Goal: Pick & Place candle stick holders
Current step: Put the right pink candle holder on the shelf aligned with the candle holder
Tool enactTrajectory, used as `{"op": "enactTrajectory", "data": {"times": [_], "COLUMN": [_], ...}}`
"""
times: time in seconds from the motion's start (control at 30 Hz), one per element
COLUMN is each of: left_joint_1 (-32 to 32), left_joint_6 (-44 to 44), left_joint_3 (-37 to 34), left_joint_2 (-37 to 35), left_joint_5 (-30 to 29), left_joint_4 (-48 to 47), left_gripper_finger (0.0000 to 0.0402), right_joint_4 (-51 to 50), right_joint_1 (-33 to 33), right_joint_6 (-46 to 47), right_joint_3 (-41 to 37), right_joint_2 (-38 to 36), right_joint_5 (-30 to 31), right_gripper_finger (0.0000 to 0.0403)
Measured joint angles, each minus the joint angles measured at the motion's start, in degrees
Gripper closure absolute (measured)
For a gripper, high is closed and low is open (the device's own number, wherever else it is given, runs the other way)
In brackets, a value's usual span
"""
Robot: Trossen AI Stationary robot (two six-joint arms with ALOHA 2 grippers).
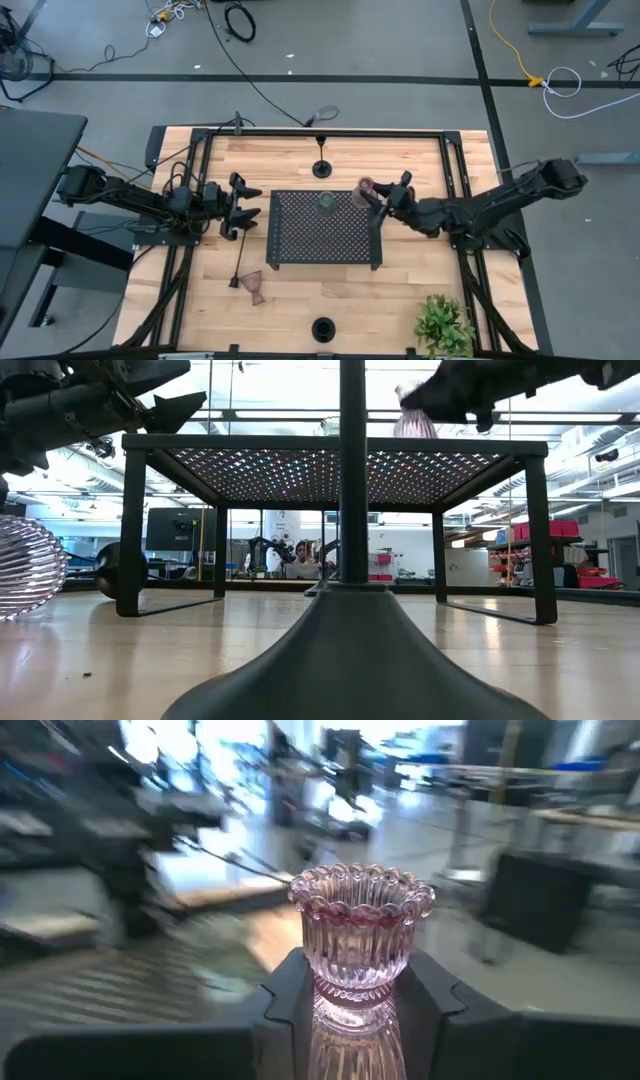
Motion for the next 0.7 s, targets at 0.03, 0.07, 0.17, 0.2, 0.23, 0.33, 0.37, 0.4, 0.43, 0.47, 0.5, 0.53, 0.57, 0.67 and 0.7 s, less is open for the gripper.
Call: {"op": "enactTrajectory", "data": {"times": [0.03, 0.07, 0.17, 0.2, 0.23, 0.33, 0.37, 0.4, 0.43, 0.47, 0.5, 0.53, 0.57, 0.67, 0.7], "left_joint_1": [0.0, 0.0, 0.0, 0.0, 0.0, 0.0, 0.0, 0.0, 0.0, 0.0, 0.0, 0.0, 0.0, 0.0, 0.0], "left_joint_6": [0.0, 0.0, -0.1, 0.0, 0.1, 0.2, 0.2, 0.2, 0.2, 0.2, 0.2, 0.2, 0.2, 0.2, 0.3], "left_joint_3": [0.0, 0.0, 0.0, 0.0, 0.0, 0.0, 0.0, 0.0, 0.0, 0.0, 0.0, 0.0, 0.0, 0.0, 0.0], "left_joint_2": [0.0, 0.0, 0.0, 0.0, 0.0, 0.0, 0.0, 0.0, 0.0, 0.0, 0.0, 0.0, 0.0, 0.0, 0.0], "left_joint_5": [0.4, 0.5, 0.7, 0.7, 0.7, 0.7, 0.7, 0.8, 0.8, 0.8, 0.8, 0.8, 0.8, 0.8, 0.8], "left_joint_4": [0.0, 0.0, 0.1, 0.1, 0.0, 0.1, 0.1, 0.1, 0.1, 0.1, 0.1, 0.1, 0.1, 0.1, 0.1], "left_gripper_finger": [0.0154, 0.0154, 0.0154, 0.0154, 0.0154, 0.0154, 0.0154, 0.0154, 0.0154, 0.0154, 0.0154, 0.0154, 0.0154, 0.0154, 0.0154], "right_joint_4": [0.9, 0.8, -0.4, 0.6, 1.2, 1.1, 1.6, 2.1, 2.1, 2.0, 1.7, 1.4, 1.7, 2.0, 2.0], "right_joint_1": [0.0, 0.0, -0.3, -0.4, -0.6, -1.6, -2.2, -2.8, -3.2, -3.5, -3.8, -4.0, -4.2, -4.6, -4.6], "right_joint_6": [0.9, 2.1, 3.9, 4.4, 4.7, 4.4, 4.5, 4.6, 5.0, 5.4, 5.6, 5.5, 5.6, 6.2, 6.2], "right_joint_3": [-0.7, -1.4, -2.4, -2.4, -2.3, -2.4, -2.4, -2.4, -2.4, -2.4, -2.4, -2.4, -2.4, -2.4, -2.4], "right_joint_2": [0.0, 0.3, 1.1, 1.2, 1.3, 2.4, 2.5, 2.6, 2.9, 3.5, 4.0, 4.4, 4.7, 6.1, 6.7], "right_joint_5": [-1.1, -1.2, -0.6, -0.2, -0.2, -2.0, -2.5, -3.3, -3.9, -4.3, -5.2, -5.3, -5.4, -5.7, -5.6], "right_gripper_finger": [0.0312, 0.0312, 0.0312, 0.0312, 0.0312, 0.0312, 0.0312, 0.0312, 0.0312, 0.0312, 0.0312, 0.0312, 0.0312, 0.0312, 0.0312]}}
